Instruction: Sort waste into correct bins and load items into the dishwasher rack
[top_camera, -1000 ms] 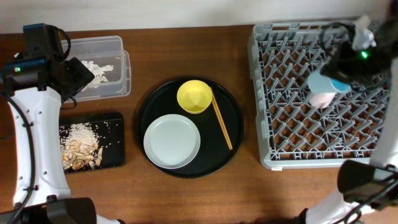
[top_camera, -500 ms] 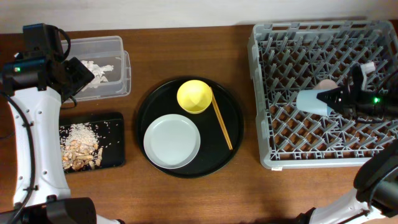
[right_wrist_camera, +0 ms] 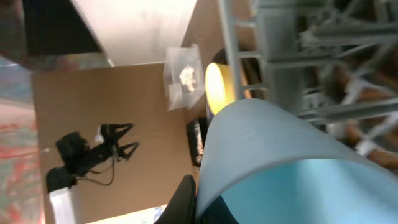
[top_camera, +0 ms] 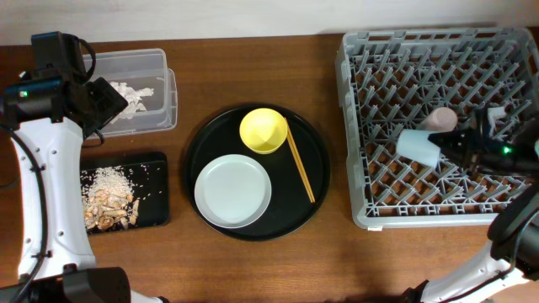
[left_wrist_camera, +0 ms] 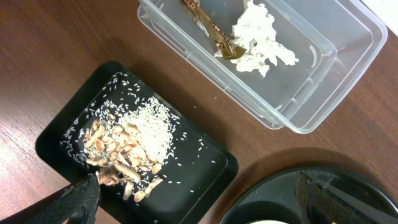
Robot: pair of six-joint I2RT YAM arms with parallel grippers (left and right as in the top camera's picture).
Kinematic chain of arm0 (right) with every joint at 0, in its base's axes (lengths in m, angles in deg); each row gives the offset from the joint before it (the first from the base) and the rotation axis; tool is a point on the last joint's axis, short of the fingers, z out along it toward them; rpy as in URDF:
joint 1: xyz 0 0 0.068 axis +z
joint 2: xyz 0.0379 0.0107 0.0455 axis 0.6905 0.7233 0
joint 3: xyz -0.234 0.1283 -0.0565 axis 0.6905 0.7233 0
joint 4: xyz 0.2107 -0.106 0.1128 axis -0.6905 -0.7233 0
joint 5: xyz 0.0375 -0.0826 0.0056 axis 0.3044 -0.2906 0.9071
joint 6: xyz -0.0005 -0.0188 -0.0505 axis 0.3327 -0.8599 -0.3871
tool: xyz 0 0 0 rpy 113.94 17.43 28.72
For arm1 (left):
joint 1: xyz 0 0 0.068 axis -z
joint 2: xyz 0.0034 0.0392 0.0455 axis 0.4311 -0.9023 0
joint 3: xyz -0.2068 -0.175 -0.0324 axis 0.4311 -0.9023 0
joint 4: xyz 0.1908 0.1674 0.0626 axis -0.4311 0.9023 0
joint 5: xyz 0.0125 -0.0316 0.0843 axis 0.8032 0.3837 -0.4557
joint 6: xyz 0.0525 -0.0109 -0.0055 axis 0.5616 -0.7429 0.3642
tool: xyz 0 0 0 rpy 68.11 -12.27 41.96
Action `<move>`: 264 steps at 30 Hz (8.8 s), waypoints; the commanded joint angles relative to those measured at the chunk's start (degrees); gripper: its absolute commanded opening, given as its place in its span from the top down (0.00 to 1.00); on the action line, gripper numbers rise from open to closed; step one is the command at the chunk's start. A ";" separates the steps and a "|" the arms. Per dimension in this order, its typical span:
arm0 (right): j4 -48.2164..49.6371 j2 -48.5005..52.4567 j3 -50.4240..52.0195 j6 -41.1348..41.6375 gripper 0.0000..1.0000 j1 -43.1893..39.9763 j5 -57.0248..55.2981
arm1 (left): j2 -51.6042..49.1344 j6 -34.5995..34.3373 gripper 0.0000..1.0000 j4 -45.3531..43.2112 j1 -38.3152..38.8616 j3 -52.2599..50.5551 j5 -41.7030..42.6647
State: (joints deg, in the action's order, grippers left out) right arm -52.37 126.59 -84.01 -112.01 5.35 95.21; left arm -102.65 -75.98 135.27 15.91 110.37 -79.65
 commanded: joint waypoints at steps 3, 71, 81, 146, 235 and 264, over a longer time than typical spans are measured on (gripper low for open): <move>-1.11 0.39 0.37 -3.96 0.96 2.82 0.26 | 0.72 -0.35 0.01 -0.09 -0.28 0.46 -0.59; 0.22 -9.09 -16.74 24.70 0.62 10.49 -40.72 | 0.72 -0.35 0.01 -0.09 -0.28 0.46 -0.59; 23.78 -8.98 -16.92 37.16 0.41 47.71 -43.85 | 0.72 -0.33 0.01 -0.09 -0.28 0.46 -0.59; 18.62 9.97 -61.24 42.80 0.96 38.95 -43.93 | 0.72 -0.35 0.01 -0.09 -0.28 0.46 -0.59; 21.90 29.20 -60.08 43.60 0.96 17.97 -66.69 | 0.72 -0.35 0.01 -0.09 -0.28 0.46 -0.59; 4.52 25.18 -75.80 45.94 0.96 14.32 -74.99 | 0.72 -0.35 0.01 -0.09 -0.28 0.46 -0.59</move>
State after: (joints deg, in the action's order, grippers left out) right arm -47.71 152.89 -161.39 -64.69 19.03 16.79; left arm -102.65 -75.98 135.27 15.91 110.37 -79.65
